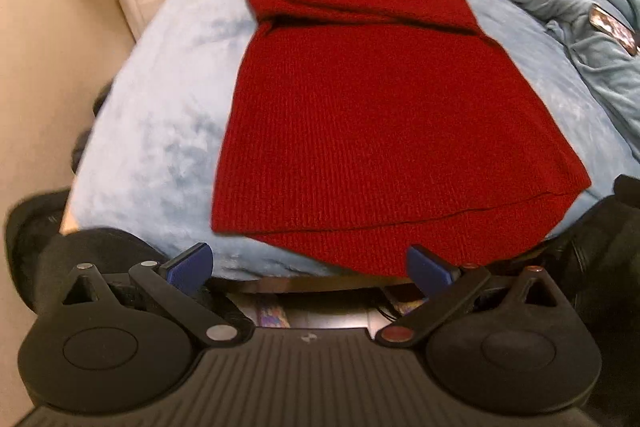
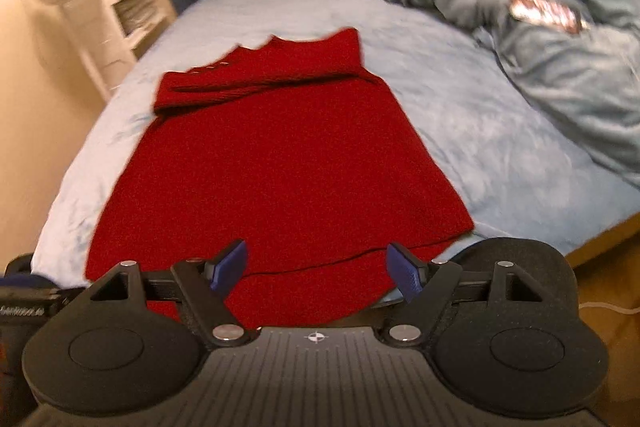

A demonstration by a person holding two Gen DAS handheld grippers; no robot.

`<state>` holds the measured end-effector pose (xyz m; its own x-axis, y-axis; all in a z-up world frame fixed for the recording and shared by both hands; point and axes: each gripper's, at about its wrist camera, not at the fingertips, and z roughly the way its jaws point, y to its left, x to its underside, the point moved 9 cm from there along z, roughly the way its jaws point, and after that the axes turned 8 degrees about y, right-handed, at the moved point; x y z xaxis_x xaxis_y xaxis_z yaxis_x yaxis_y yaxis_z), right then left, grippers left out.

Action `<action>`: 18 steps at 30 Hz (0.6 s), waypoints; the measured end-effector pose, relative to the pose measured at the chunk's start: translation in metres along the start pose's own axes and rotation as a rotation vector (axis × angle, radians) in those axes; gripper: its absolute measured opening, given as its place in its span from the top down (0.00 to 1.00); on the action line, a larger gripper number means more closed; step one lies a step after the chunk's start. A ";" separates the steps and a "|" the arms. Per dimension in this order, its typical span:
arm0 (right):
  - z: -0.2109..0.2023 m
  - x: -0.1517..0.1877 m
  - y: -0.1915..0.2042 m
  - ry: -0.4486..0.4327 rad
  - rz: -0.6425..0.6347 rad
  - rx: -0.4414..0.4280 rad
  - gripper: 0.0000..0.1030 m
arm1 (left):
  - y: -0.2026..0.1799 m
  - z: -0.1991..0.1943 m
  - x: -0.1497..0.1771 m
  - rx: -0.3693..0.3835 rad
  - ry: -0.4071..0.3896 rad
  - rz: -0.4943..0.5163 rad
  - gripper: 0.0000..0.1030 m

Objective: Fold small clothes

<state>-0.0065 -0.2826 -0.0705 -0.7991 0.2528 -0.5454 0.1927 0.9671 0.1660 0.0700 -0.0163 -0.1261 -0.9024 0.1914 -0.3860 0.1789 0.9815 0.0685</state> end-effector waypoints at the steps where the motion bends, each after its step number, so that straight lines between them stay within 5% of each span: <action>1: -0.007 0.004 0.007 -0.008 -0.016 0.000 0.22 | -0.001 -0.008 0.001 -0.015 -0.015 0.005 0.00; 18: -0.021 0.030 0.042 0.013 -0.124 0.000 0.22 | -0.004 -0.036 0.012 -0.026 -0.058 -0.016 0.00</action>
<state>-0.0345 -0.2355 -0.0624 -0.8241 0.1304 -0.5513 0.0914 0.9910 0.0979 0.0443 -0.0173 -0.0979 -0.8806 0.1762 -0.4399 0.1541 0.9843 0.0858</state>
